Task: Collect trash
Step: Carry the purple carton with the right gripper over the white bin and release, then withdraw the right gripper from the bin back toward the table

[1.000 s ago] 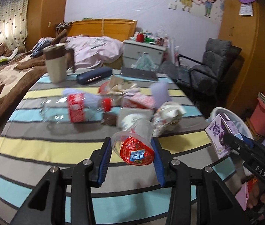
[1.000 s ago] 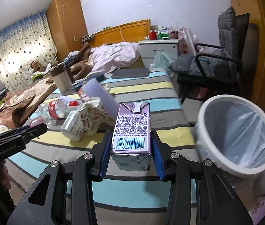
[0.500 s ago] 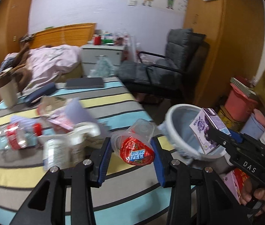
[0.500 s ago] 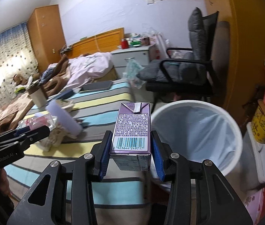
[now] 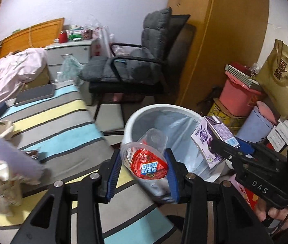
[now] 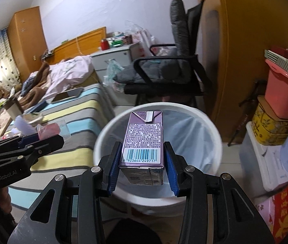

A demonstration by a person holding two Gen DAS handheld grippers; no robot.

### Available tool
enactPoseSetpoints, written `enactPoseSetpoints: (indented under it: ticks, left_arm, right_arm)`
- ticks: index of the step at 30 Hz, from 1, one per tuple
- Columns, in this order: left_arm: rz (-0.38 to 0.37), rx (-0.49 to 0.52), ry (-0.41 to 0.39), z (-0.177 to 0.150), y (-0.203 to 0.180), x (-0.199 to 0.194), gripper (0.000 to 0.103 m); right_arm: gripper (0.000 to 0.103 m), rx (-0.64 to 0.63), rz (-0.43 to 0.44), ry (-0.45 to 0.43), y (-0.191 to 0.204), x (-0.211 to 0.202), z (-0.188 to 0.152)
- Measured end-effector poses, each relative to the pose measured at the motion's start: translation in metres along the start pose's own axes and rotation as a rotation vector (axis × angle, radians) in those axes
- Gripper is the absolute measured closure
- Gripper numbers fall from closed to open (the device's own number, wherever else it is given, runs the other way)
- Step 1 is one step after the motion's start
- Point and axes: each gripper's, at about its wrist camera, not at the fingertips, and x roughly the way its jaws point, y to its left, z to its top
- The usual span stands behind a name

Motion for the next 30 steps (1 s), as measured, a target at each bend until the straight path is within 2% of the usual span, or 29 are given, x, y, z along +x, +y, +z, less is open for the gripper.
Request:
enactPoseSetpoints:
  ticks: [15,20,21,24,30]
  left_arm:
    - [-0.02,0.014,0.097,0.008,-0.023,0.061,0.058]
    - [-0.025,0.005,0.107,0.007,-0.022,0.067,0.047]
    - [-0.024,0.001,0.107,0.007,-0.022,0.066,0.046]
    - [-0.016,-0.006,0.103,0.007,-0.019,0.064,0.04]
    - [0.006,-0.029,0.075,0.003,-0.006,0.044,0.039]
  right_arm:
    - [0.06,0.032,-0.019,0.088,-0.031,0.032,0.002]
    - [0.06,0.041,-0.023,0.101,-0.038,0.035,0.003]
    - [0.057,0.041,-0.023,0.096,-0.038,0.034,0.003]
    - [0.039,0.04,-0.027,0.088,-0.037,0.031,0.003]
    - [0.039,0.037,-0.027,0.075,-0.032,0.026,0.004]
